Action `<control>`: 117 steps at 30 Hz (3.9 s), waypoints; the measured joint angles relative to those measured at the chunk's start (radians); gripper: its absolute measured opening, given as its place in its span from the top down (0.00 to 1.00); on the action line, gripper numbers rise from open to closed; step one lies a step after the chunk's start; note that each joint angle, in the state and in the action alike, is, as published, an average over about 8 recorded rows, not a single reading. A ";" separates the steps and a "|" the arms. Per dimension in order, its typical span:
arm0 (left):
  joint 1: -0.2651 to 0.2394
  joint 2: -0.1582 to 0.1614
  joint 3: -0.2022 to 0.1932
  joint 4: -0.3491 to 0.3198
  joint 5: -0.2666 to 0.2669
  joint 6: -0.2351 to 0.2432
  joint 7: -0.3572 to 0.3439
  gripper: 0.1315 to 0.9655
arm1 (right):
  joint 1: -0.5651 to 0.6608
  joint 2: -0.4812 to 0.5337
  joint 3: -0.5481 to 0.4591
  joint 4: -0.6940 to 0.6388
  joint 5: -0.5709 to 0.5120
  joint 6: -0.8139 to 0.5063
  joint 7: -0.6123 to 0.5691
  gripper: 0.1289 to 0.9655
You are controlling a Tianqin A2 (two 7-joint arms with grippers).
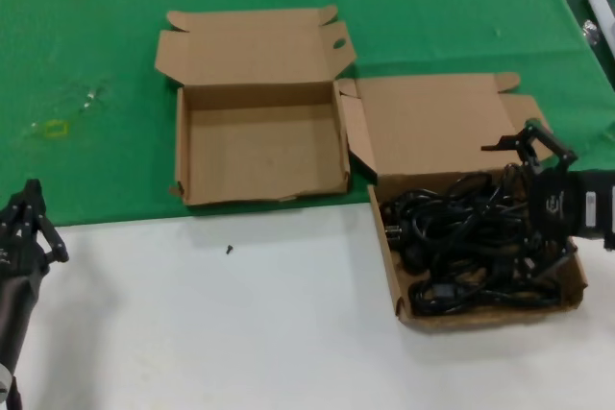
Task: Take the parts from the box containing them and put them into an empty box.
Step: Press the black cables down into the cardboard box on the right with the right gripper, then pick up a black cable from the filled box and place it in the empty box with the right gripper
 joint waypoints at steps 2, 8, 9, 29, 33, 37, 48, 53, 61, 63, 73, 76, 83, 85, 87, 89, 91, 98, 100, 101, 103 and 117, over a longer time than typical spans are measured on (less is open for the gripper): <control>0.000 0.000 0.000 0.000 0.000 0.000 0.000 0.98 | 0.028 0.000 -0.017 -0.023 -0.017 -0.027 -0.042 0.00; 0.000 0.000 0.000 0.000 0.000 0.000 0.000 0.99 | 0.103 -0.020 -0.059 -0.090 -0.069 -0.058 -0.151 0.00; 0.000 0.000 0.000 0.000 0.000 0.000 0.000 0.99 | 0.114 -0.025 -0.064 -0.099 -0.077 -0.059 -0.166 0.00; 0.000 0.000 0.000 0.000 0.000 0.000 -0.001 0.99 | 0.184 -0.063 -0.105 -0.173 -0.143 -0.047 -0.263 0.13; 0.000 0.000 0.000 0.000 0.000 0.000 -0.001 0.99 | 0.172 -0.058 -0.105 -0.159 -0.143 -0.047 -0.250 0.22; 0.000 0.000 0.000 0.000 0.000 0.000 -0.001 0.99 | 0.158 -0.053 -0.104 -0.142 -0.142 -0.044 -0.239 0.31; 0.000 0.000 0.000 0.000 0.000 0.000 -0.001 0.99 | 0.125 -0.047 -0.102 -0.103 -0.144 -0.027 -0.210 0.58; 0.000 0.000 0.000 0.000 0.000 0.000 -0.001 0.99 | 0.121 -0.048 -0.104 -0.094 -0.147 -0.022 -0.192 0.66; 0.000 0.000 0.000 0.000 0.000 0.000 0.000 0.99 | 0.107 -0.030 -0.100 -0.054 -0.148 -0.018 -0.143 0.83; 0.000 0.000 0.000 0.000 0.000 0.000 0.000 0.99 | 0.103 -0.020 -0.096 -0.035 -0.147 -0.019 -0.120 0.86; 0.000 0.000 0.000 0.000 0.000 0.000 0.000 0.99 | 0.124 0.019 -0.080 0.047 -0.139 -0.034 0.009 0.92; 0.000 0.000 0.000 0.000 0.000 0.000 0.000 0.99 | 0.146 0.017 -0.081 0.054 -0.143 -0.035 0.028 0.93; 0.000 0.000 0.000 0.000 0.000 0.000 0.000 0.99 | 0.201 -0.021 -0.095 0.059 -0.157 -0.027 0.049 0.93; 0.000 0.000 0.000 0.000 0.000 0.000 0.000 0.99 | 0.213 -0.039 -0.103 0.061 -0.161 -0.022 0.052 0.93; 0.000 0.000 0.000 0.000 0.000 0.000 0.000 0.99 | 0.223 -0.059 -0.111 0.061 -0.164 -0.017 0.055 0.93; 0.000 0.000 0.000 0.000 0.000 0.000 0.000 0.99 | 0.233 -0.082 -0.121 0.060 -0.168 -0.011 0.057 0.93; 0.000 0.000 0.000 0.000 0.000 0.000 0.000 0.99 | 0.243 -0.107 -0.132 0.058 -0.172 -0.005 0.058 0.93; 0.000 0.000 0.000 0.000 0.000 0.000 0.000 0.99 | 0.283 -0.209 -0.176 0.040 -0.198 0.031 0.067 0.94; 0.000 0.000 0.000 0.000 0.000 0.000 0.000 0.99 | 0.297 -0.239 -0.190 0.031 -0.209 0.043 0.070 0.94; 0.000 0.000 0.000 0.000 0.000 0.000 0.000 0.99 | 0.304 -0.254 -0.197 0.025 -0.214 0.049 0.071 0.94; 0.000 0.000 0.000 0.000 0.000 0.000 0.000 0.99 | 0.320 -0.285 -0.211 0.010 -0.226 0.059 0.071 0.94; 0.000 0.000 0.000 0.000 0.000 0.000 0.000 0.99 | 0.437 -0.498 -0.291 -0.219 -0.273 0.119 -0.044 0.94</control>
